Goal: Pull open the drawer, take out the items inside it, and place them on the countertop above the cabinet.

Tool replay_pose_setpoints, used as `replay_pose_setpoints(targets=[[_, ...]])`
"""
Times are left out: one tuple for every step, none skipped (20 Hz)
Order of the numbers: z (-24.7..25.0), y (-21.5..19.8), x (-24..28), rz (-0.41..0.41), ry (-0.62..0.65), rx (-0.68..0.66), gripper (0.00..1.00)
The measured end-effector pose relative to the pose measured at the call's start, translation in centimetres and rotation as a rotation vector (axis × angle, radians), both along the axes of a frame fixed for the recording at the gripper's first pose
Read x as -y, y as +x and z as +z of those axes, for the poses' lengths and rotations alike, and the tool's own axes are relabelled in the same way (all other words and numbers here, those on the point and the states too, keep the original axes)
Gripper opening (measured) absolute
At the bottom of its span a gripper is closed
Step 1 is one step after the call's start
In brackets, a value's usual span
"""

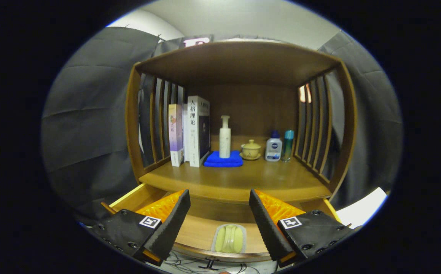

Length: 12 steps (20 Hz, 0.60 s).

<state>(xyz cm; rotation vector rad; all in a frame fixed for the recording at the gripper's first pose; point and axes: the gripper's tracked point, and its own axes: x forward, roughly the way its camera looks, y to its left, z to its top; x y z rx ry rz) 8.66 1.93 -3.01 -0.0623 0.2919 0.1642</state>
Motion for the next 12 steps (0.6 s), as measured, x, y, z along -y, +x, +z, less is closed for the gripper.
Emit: replay_pose_setpoints(targets=[[-0.9,0.6,0.3,0.007,-0.012,-0.044,0.98],[-1.7,1.1,0.6,0.007,-0.021,-0.088,0.98],[-2.5,1.5,0.8,0.014,-0.024,-0.130,0.98],[-3.2,1.8,0.9,0.013,-0.015,-0.169,0.98],[-4.1,2.0,1.0,0.019,-0.002,-0.210,0.98],[-5.0,2.3,1.0,0.024,0.008,-0.251,0.98],[-5.9,2.4,1.2,0.029,0.010,-0.296,0.98],[-6.7,2.6,1.5,0.031,0.011,-0.336,0.98],[-7.1,2.6,1.6,0.036,0.021,-0.370,0.98],[-7.7,2.7,1.5,0.038,0.022,-0.399,0.97],[-8.3,2.9,1.7,0.036,0.022,-0.427,0.96],[-8.8,2.9,1.9,0.037,0.025,-0.452,0.95]])
